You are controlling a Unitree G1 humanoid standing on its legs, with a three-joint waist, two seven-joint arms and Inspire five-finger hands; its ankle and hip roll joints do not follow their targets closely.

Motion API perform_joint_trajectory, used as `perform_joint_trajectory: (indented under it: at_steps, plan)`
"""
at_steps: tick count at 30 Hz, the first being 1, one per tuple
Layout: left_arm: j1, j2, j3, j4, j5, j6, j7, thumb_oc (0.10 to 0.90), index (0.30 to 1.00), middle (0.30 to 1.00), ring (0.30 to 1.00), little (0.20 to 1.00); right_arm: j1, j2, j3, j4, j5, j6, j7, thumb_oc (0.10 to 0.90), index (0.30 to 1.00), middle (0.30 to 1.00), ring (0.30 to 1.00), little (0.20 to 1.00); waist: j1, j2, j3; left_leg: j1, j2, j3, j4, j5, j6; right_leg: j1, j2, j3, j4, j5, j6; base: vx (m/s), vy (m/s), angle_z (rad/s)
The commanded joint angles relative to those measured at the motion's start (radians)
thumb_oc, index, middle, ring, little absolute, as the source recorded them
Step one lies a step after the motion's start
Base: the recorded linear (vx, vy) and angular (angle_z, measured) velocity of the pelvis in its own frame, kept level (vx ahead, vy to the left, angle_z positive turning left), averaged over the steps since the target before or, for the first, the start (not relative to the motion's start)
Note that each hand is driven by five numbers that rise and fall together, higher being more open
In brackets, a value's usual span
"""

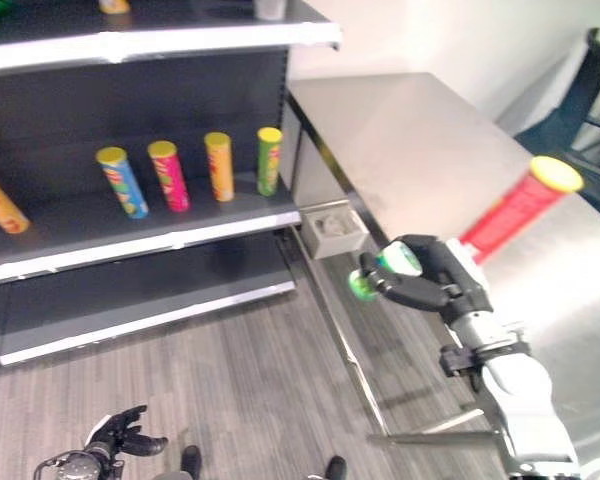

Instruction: Put the goods on the table back onto the shelves and tidy them up.

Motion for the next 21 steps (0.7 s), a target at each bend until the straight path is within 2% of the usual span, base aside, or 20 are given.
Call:
perform_joint_trajectory:
  at_steps: [1, 2, 4, 6, 7, 8, 10, 12, 14, 15, 21]
  plan:
    - [0.009, 0.04, -0.009, -0.061, -0.017, -0.023, 0.011, 0.8, 0.9, 0.9, 0.9, 0.9, -0.157, -0.109, -0.126, -0.025, -0.047, -0.091, -0.1, 0.4, 0.3, 0.3, 0.3, 0.3, 0.009, 0.02, -0.035, 0.032, 0.018, -0.01, -0.066, -0.082, 0.003, 0.004, 0.086, 0.064, 0.071, -0.195, 0.095, 0.1, 0.244, 0.16]
    - [0.02, 0.04, -0.011, -0.063, -0.018, -0.02, 0.006, 0.8, 0.9, 0.9, 0.9, 0.9, -0.16, -0.124, -0.138, -0.026, -0.059, -0.095, -0.112, 0.4, 0.3, 0.3, 0.3, 0.3, 0.002, 0.027, -0.033, 0.043, 0.008, -0.018, -0.066, -0.086, 0.008, -0.001, 0.156, 0.098, 0.067, -0.249, 0.08, 0.08, 0.139, 0.46]
    - [0.027, 0.036, -0.01, -0.053, -0.016, -0.016, 0.004, 0.8, 0.9, 0.9, 0.9, 0.9, -0.171, -0.138, -0.147, -0.028, -0.068, -0.101, -0.131, 0.4, 0.3, 0.3, 0.3, 0.3, 0.003, 0.025, -0.034, 0.04, -0.006, -0.028, -0.066, -0.081, 0.014, -0.001, 0.204, 0.094, 0.036, -0.266, 0.068, 0.07, 0.099, 0.41]
    - [0.027, 0.036, -0.01, -0.052, -0.016, -0.016, 0.004, 0.8, 0.9, 0.9, 0.9, 0.9, -0.171, -0.138, -0.146, -0.028, -0.068, -0.101, -0.131, 0.4, 0.3, 0.3, 0.3, 0.3, 0.001, 0.027, -0.033, 0.041, -0.004, -0.03, -0.066, -0.082, 0.013, 0.003, 0.206, 0.092, 0.034, -0.267, 0.067, 0.03, 0.008, 0.23]
    - [0.028, 0.033, -0.014, -0.047, -0.016, -0.014, 0.002, 0.8, 0.9, 0.9, 0.9, 0.9, -0.18, -0.146, -0.149, -0.027, -0.077, -0.108, -0.146, 0.4, 0.3, 0.3, 0.3, 0.3, 0.002, 0.027, -0.026, 0.045, -0.008, -0.036, -0.066, -0.083, 0.015, -0.005, 0.242, 0.097, 0.029, -0.282, 0.056, 0.03, 0.042, 0.36]
    - [0.029, 0.026, -0.026, -0.038, -0.009, -0.01, 0.0, 0.8, 0.9, 0.9, 0.9, 0.9, -0.202, -0.161, -0.157, -0.021, -0.092, -0.121, -0.179, 0.4, 0.3, 0.3, 0.3, 0.3, 0.001, 0.021, -0.014, 0.042, -0.025, -0.049, -0.066, -0.072, 0.023, -0.027, 0.304, 0.111, 0.016, -0.288, 0.042, 0.04, 0.054, 0.27]
    - [0.03, 0.014, -0.044, -0.034, 0.004, -0.009, -0.007, 0.8, 0.9, 0.9, 0.9, 0.9, -0.237, -0.191, -0.155, -0.011, -0.12, -0.136, -0.214, 0.4, 0.3, 0.3, 0.3, 0.3, 0.002, 0.017, -0.009, 0.046, -0.039, -0.056, -0.066, -0.074, 0.025, -0.027, 0.346, 0.107, 0.002, -0.29, 0.03, 0.04, 0.03, 0.15]
    - [0.037, 0.002, -0.07, -0.033, 0.026, -0.008, -0.008, 0.8, 0.9, 0.9, 0.9, 0.9, -0.31, -0.229, -0.134, 0.008, -0.135, -0.142, -0.254, 0.4, 0.3, 0.3, 0.3, 0.3, 0.01, 0.007, -0.015, 0.054, -0.055, -0.076, -0.066, -0.077, 0.023, 0.021, 0.371, 0.115, -0.065, -0.284, 0.019, 0.11, -0.04, 0.23]
    - [0.046, -0.008, -0.072, -0.027, 0.03, -0.01, -0.003, 0.8, 0.9, 0.9, 0.9, 0.9, -0.348, -0.248, -0.116, 0.013, -0.131, -0.152, -0.268, 0.4, 0.3, 0.3, 0.3, 0.3, 0.015, 0.008, -0.025, 0.057, -0.055, -0.076, -0.066, -0.08, 0.02, 0.045, 0.377, 0.111, -0.104, -0.273, 0.023, 0.14, -0.072, 0.19]
    - [0.066, -0.029, -0.085, -0.023, 0.014, -0.004, -0.008, 0.8, 0.9, 0.9, 0.9, 0.9, -0.407, -0.297, -0.085, 0.034, -0.121, -0.149, -0.288, 0.4, 0.3, 0.3, 0.3, 0.3, 0.026, 0.01, -0.048, 0.065, -0.045, -0.084, -0.066, -0.085, 0.013, 0.068, 0.396, 0.12, -0.151, -0.263, 0.023, 0.18, -0.099, 0.08]
    - [0.073, -0.032, -0.088, 0.018, -0.001, 0.004, 0.003, 0.8, 0.9, 0.9, 0.9, 0.9, -0.532, -0.396, 0.011, 0.065, -0.039, -0.147, -0.274, 0.4, 0.3, 0.3, 0.3, 0.3, 0.038, 0.007, -0.062, 0.074, -0.025, -0.098, -0.05, -0.092, -0.003, 0.087, 0.403, 0.11, -0.154, -0.279, 0.017, 0.1, -0.088, 0.06]
